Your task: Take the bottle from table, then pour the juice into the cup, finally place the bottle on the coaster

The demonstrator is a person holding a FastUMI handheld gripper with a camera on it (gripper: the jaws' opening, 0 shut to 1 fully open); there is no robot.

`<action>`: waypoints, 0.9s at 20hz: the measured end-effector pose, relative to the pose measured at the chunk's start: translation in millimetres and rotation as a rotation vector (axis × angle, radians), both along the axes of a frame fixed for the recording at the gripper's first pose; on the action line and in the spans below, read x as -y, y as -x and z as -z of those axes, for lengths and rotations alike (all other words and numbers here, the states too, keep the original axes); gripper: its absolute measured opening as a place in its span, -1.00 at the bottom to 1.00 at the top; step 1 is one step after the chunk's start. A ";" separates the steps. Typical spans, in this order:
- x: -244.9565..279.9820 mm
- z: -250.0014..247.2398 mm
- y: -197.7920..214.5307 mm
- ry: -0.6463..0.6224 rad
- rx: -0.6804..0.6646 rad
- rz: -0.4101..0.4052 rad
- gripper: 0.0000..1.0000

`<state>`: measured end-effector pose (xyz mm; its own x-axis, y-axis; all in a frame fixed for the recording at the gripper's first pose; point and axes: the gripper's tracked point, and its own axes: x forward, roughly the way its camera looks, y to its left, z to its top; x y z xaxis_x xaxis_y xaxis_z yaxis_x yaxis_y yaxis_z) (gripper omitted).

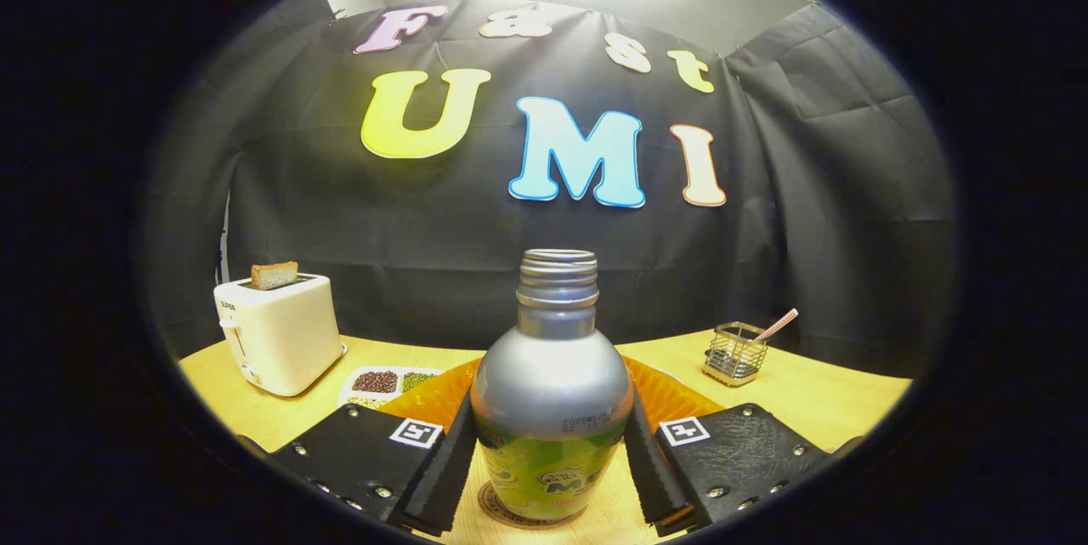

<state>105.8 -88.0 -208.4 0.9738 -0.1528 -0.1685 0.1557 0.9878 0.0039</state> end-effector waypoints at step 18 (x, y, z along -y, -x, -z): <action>-8.6 44.9 -14.3 -0.013 -0.056 0.002 0.59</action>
